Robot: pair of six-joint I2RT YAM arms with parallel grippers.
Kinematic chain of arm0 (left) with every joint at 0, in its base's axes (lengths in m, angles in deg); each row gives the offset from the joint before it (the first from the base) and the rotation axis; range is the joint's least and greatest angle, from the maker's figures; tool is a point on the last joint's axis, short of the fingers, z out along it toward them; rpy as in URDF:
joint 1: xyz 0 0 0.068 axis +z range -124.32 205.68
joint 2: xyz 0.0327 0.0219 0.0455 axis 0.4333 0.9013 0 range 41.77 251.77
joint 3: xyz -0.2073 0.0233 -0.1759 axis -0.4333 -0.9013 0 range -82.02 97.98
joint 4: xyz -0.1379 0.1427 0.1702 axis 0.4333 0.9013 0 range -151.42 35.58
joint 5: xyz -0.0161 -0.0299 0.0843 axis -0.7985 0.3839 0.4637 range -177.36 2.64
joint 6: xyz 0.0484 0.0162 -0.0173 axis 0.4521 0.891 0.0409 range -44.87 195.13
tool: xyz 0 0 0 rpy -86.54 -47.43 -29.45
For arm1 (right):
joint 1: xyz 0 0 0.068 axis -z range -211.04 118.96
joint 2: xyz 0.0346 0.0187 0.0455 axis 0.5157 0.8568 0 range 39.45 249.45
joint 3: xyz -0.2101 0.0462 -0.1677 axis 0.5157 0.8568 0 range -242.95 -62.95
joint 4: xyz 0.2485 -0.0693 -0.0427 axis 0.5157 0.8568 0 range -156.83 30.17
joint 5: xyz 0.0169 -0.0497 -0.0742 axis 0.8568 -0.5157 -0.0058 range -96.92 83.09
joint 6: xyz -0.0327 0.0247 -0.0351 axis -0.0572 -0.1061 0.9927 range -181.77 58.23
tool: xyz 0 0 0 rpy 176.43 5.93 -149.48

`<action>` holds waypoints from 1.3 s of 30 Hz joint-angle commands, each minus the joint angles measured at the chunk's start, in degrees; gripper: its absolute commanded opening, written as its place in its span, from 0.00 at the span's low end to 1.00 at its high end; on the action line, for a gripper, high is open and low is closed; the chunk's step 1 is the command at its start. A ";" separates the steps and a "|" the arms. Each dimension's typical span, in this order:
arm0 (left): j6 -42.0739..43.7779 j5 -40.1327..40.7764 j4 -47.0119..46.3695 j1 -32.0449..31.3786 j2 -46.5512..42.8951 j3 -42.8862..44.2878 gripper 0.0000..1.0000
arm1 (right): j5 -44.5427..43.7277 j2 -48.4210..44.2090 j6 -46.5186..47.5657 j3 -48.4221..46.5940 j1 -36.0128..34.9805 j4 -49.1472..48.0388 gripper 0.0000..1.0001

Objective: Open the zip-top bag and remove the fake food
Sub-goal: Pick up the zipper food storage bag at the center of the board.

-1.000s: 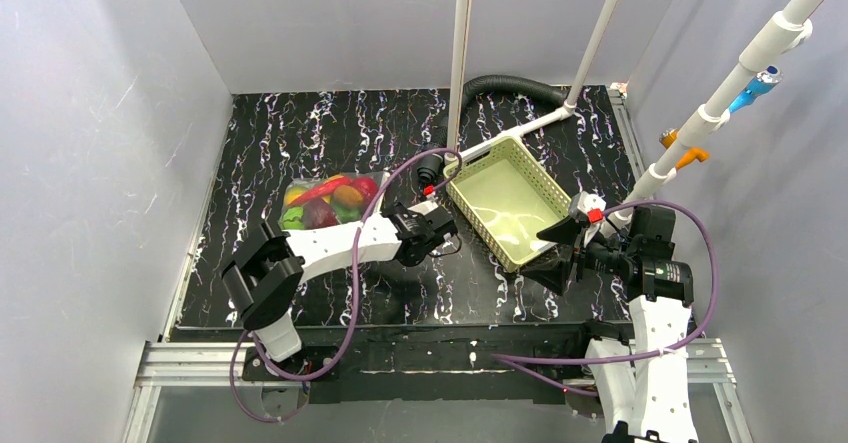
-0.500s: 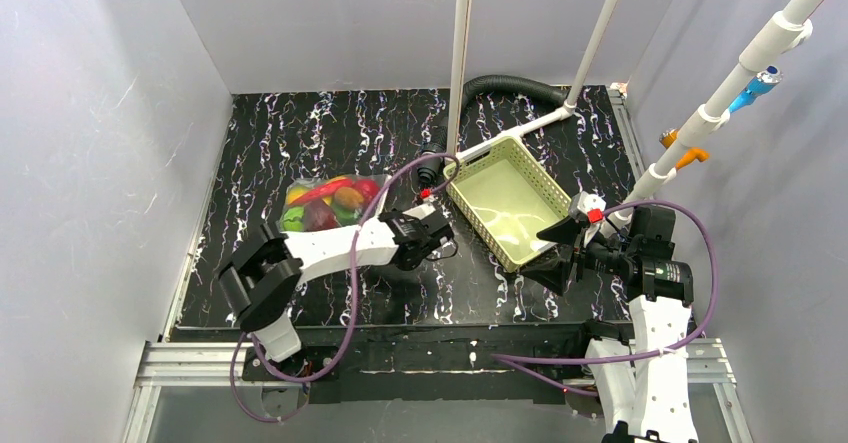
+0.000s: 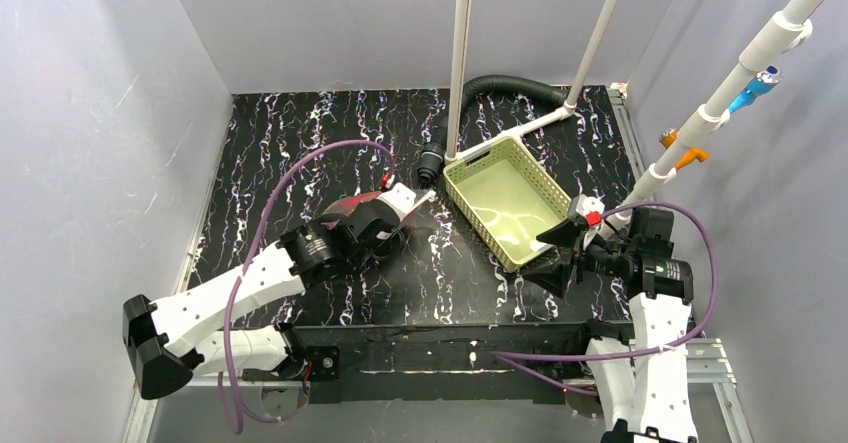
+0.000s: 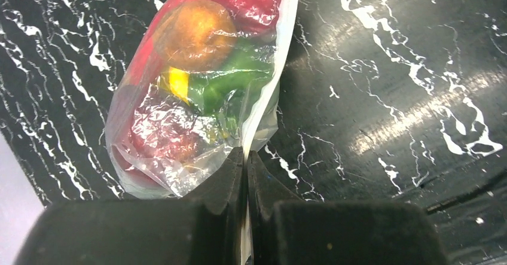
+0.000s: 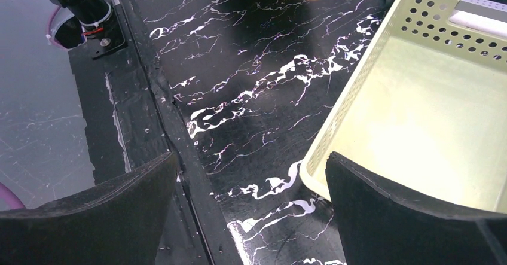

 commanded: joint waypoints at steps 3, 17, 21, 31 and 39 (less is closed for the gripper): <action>1.03 -7.09 0.03 0.80 -5.05 0.97 0.00 | 2.51 3.10 8.87 -2.90 0.26 5.98 1.00; 1.76 -16.72 -1.12 0.83 -7.45 7.04 0.00 | 7.85 10.14 36.29 -5.07 0.05 19.52 1.00; 0.75 -19.30 -2.81 0.80 -7.20 7.27 0.00 | 7.07 12.16 40.53 -6.62 -0.25 22.31 1.00; -2.54 -25.56 -7.35 0.83 -6.63 7.47 0.00 | 8.66 14.74 43.20 -9.86 -1.10 24.12 1.00; -5.66 -32.03 -12.42 0.82 -7.64 4.85 0.00 | 5.29 17.95 40.10 -14.18 -8.55 21.29 1.00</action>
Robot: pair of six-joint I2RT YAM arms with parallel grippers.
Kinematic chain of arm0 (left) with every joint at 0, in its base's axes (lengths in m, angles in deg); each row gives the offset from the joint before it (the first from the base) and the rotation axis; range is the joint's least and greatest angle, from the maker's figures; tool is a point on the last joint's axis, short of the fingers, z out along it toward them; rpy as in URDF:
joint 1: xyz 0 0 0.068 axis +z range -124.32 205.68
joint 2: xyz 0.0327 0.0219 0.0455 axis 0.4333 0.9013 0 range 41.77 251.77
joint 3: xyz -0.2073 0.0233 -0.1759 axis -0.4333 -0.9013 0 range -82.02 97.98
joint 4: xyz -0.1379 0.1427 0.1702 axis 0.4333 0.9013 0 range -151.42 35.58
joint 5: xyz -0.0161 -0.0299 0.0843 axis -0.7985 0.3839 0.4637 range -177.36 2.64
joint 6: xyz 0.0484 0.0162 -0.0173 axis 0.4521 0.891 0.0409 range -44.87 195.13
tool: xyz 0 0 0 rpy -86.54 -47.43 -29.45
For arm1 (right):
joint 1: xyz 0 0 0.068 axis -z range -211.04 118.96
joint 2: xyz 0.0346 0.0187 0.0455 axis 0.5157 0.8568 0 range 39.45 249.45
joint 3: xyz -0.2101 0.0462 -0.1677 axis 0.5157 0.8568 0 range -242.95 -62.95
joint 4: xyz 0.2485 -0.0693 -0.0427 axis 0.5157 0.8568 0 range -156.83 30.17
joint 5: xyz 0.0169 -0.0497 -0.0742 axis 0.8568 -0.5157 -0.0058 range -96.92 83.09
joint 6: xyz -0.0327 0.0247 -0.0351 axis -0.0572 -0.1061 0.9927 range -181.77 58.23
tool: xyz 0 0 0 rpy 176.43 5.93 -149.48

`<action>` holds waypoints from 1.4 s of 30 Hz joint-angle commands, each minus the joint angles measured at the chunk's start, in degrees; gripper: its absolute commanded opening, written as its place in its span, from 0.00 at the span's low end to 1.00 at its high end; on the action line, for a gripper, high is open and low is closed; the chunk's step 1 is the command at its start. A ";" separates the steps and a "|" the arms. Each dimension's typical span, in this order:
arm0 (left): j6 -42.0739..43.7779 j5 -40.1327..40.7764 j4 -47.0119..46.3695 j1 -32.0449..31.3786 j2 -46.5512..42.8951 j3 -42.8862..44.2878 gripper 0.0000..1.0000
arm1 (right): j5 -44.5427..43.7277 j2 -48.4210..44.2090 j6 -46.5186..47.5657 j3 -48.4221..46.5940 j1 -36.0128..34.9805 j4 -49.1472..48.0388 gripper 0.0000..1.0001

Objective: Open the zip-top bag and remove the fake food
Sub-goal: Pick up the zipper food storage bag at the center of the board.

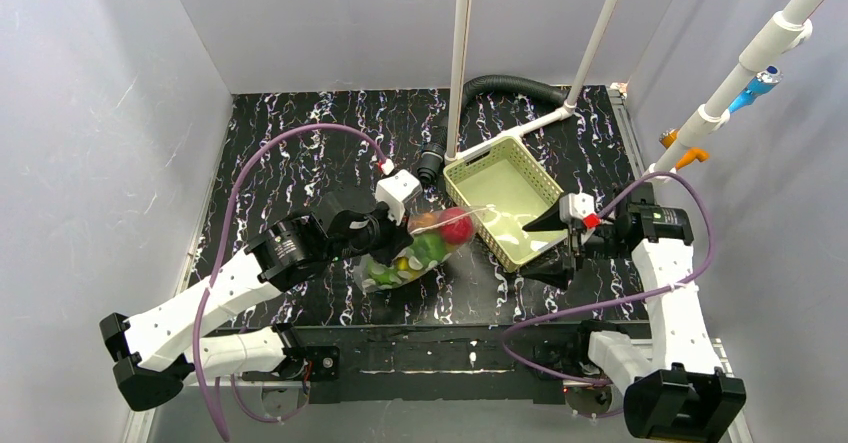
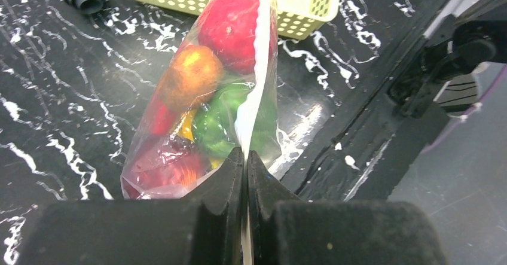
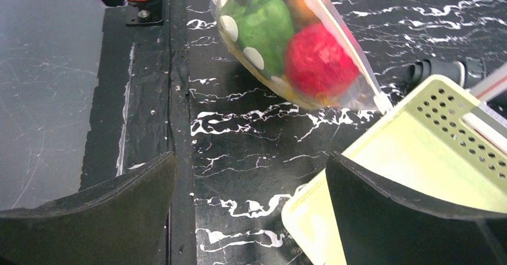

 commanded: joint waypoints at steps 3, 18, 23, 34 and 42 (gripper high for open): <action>-2.54 -6.62 -5.79 0.17 -2.24 -0.73 0.00 | -3.73 1.98 -7.88 -5.12 -9.44 -7.59 1.00; -6.07 -9.34 -8.34 0.17 -5.50 -5.80 0.00 | -20.21 16.76 -18.81 -19.55 -26.55 -14.20 0.87; -6.62 -9.50 -8.39 0.15 -6.36 -6.42 0.00 | -24.12 18.32 -22.21 -19.29 -29.23 -17.23 0.74; -7.82 -8.25 -9.19 0.17 -9.61 -9.63 0.00 | -28.36 20.99 -23.42 -19.92 -30.93 -18.81 0.19; -7.66 -6.73 -8.01 0.13 -10.71 -10.52 0.00 | -27.55 21.09 -29.58 -26.06 -32.35 -14.49 0.01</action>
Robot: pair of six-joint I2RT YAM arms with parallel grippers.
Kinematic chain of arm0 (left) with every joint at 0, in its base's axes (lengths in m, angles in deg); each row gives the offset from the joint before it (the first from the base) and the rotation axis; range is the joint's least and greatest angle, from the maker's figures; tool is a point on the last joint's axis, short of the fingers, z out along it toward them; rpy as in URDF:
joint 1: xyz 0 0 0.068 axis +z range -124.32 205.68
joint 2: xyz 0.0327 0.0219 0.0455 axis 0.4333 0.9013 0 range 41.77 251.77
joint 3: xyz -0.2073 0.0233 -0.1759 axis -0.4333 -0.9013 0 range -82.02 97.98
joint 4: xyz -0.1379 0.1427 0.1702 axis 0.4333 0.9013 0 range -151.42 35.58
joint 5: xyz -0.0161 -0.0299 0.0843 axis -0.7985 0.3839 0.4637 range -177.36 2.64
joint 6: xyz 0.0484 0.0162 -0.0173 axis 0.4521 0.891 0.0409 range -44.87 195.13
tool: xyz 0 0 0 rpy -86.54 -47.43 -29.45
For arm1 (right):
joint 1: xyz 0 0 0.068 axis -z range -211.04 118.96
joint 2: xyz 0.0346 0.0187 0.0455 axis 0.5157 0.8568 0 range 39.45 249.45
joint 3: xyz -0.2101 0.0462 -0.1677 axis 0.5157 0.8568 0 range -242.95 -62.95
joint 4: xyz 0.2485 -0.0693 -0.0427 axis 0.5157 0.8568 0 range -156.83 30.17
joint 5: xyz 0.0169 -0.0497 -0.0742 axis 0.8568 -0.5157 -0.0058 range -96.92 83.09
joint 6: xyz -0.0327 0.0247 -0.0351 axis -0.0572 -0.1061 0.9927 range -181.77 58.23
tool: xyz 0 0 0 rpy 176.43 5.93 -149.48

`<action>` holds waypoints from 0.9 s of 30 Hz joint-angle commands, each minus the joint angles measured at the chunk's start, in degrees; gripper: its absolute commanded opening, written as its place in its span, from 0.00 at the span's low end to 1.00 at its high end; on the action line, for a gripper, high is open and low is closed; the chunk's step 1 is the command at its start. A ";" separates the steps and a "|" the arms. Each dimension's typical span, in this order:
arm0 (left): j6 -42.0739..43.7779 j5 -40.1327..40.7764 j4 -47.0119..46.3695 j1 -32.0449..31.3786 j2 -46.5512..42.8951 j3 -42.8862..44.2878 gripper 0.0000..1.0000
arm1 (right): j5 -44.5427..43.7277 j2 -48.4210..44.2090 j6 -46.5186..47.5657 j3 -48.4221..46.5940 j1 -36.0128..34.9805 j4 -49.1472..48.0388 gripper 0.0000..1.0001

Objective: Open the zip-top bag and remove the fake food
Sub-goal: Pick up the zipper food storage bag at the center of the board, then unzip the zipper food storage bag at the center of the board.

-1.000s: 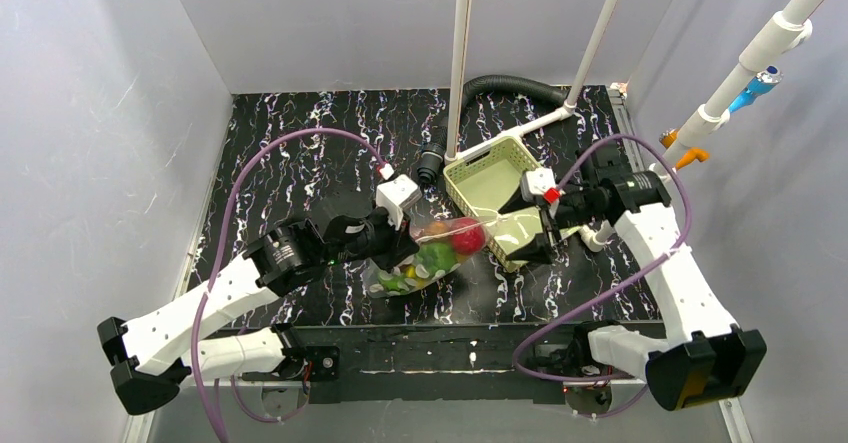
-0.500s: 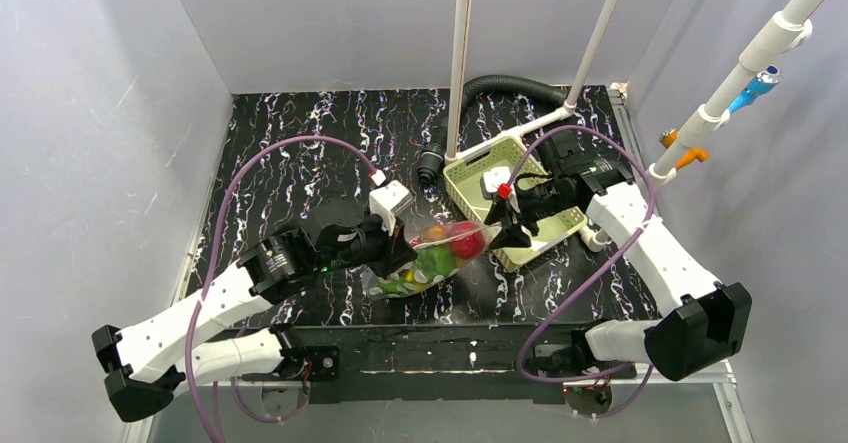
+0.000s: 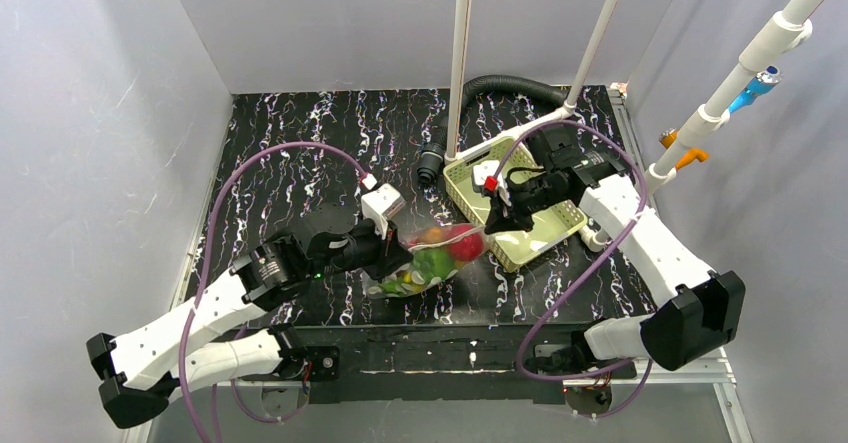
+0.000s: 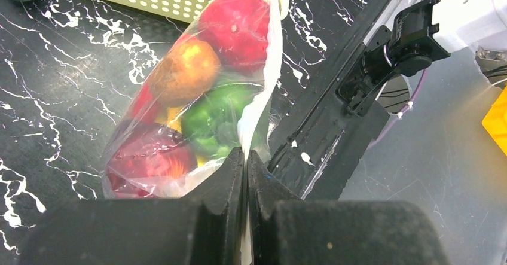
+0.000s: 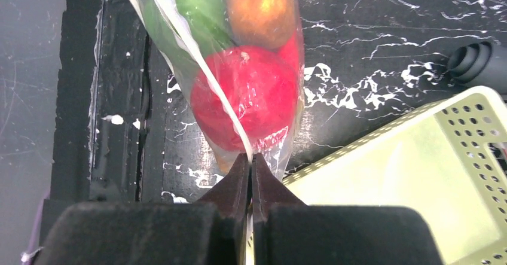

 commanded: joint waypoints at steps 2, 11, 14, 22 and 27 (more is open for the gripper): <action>-0.26 3.29 0.62 0.16 -2.36 -1.18 0.06 | 2.02 -1.80 -4.67 -8.61 -0.49 5.28 0.01; 1.62 7.40 1.62 0.17 -9.01 -1.40 0.98 | 2.78 -6.84 -10.22 -7.99 -0.48 4.08 0.01; 2.75 6.59 0.91 0.17 -11.20 -0.93 0.98 | 3.41 -7.09 -11.43 -6.82 -0.48 4.47 0.01; 10.68 -8.82 -9.44 0.17 -9.22 -2.70 0.98 | 6.08 -6.36 -16.72 -4.58 -0.48 1.62 0.01; 16.45 -10.32 -15.00 0.17 -5.48 -2.29 0.98 | 7.28 -5.11 -17.69 -5.46 -0.57 1.87 0.01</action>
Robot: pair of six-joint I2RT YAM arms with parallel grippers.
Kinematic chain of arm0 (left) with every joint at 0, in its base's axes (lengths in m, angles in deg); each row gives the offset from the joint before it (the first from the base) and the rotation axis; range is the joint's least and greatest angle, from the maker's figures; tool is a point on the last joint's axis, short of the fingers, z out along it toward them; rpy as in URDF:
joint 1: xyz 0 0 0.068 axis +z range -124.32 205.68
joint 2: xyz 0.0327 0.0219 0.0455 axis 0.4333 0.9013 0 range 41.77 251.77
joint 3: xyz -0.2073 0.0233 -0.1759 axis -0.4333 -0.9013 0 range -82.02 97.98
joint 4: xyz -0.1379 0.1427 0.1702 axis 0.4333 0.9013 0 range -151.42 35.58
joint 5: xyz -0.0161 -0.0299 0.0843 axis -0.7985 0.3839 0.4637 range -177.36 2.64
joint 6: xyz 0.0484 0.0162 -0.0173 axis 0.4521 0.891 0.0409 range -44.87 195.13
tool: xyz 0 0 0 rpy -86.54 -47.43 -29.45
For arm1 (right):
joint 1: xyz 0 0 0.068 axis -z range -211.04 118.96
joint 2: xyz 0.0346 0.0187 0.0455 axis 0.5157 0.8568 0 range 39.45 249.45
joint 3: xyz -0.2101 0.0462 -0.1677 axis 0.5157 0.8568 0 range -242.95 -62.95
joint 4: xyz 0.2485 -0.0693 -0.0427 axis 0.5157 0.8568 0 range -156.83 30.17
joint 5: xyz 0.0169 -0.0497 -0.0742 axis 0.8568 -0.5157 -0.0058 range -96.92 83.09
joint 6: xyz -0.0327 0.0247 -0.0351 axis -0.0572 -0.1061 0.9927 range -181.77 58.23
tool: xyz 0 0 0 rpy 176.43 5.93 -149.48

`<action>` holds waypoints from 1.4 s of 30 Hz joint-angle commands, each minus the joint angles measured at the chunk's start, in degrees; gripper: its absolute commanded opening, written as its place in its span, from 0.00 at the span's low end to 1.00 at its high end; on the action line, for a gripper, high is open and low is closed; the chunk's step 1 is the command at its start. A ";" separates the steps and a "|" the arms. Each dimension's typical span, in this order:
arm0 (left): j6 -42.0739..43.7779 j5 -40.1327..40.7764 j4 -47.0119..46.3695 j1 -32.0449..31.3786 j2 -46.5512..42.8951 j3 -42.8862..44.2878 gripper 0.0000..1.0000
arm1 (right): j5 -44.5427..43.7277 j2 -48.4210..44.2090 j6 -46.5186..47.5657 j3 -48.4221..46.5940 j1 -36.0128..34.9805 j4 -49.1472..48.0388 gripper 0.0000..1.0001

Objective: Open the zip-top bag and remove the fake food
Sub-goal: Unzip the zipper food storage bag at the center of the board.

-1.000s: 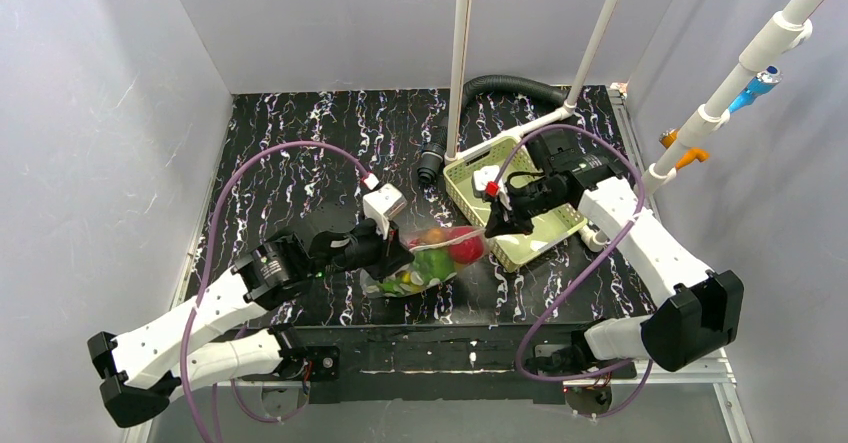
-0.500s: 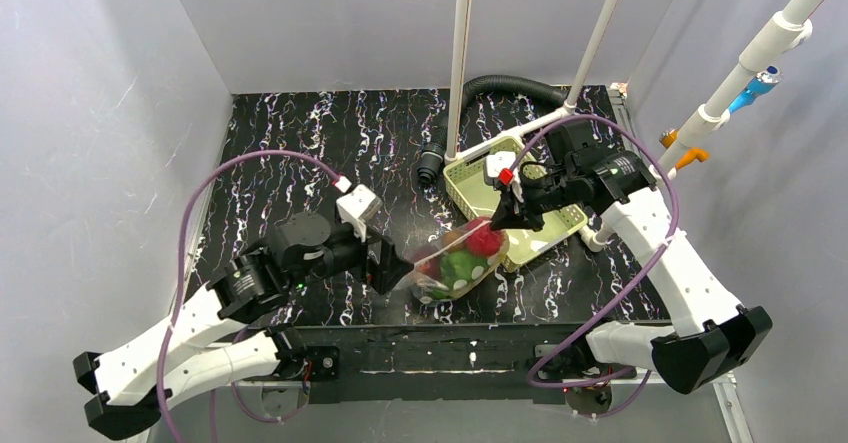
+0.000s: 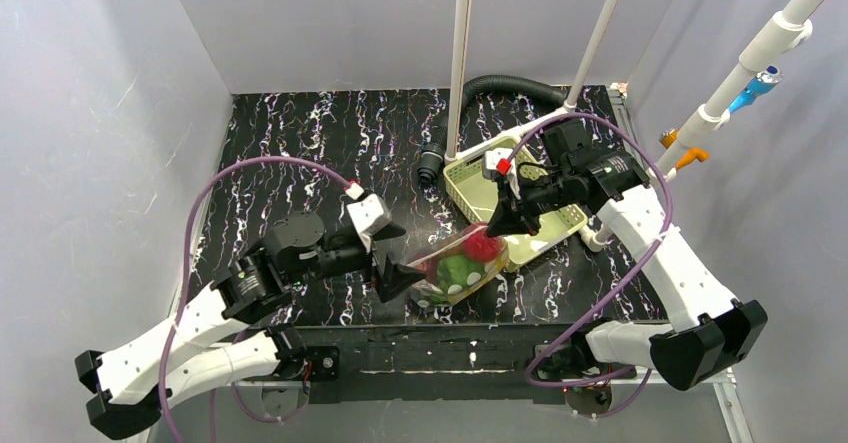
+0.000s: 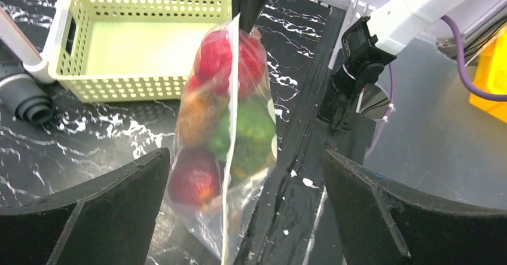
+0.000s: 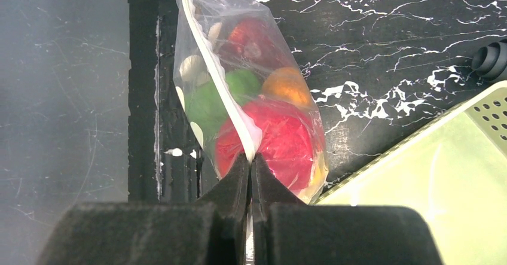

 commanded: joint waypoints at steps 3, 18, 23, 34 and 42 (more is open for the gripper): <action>6.72 -3.64 -7.48 0.15 5.68 1.84 0.98 | 3.98 0.45 -2.45 -0.41 -0.32 -1.55 0.01; 8.89 -3.72 -19.28 0.06 14.17 -0.27 0.98 | 5.87 1.42 -3.38 0.22 -0.33 -2.74 0.01; 8.35 -3.56 -24.91 0.04 18.33 -0.79 0.98 | 6.33 2.10 -3.44 0.13 -0.33 -2.88 0.01; 9.33 -5.18 -22.40 -0.51 28.73 6.36 0.00 | 5.57 1.45 -3.13 -0.04 -0.28 -2.73 0.01; 3.81 -1.96 -30.22 -0.39 21.36 -3.23 0.00 | 10.13 -1.76 -1.95 -1.31 3.13 -0.30 0.63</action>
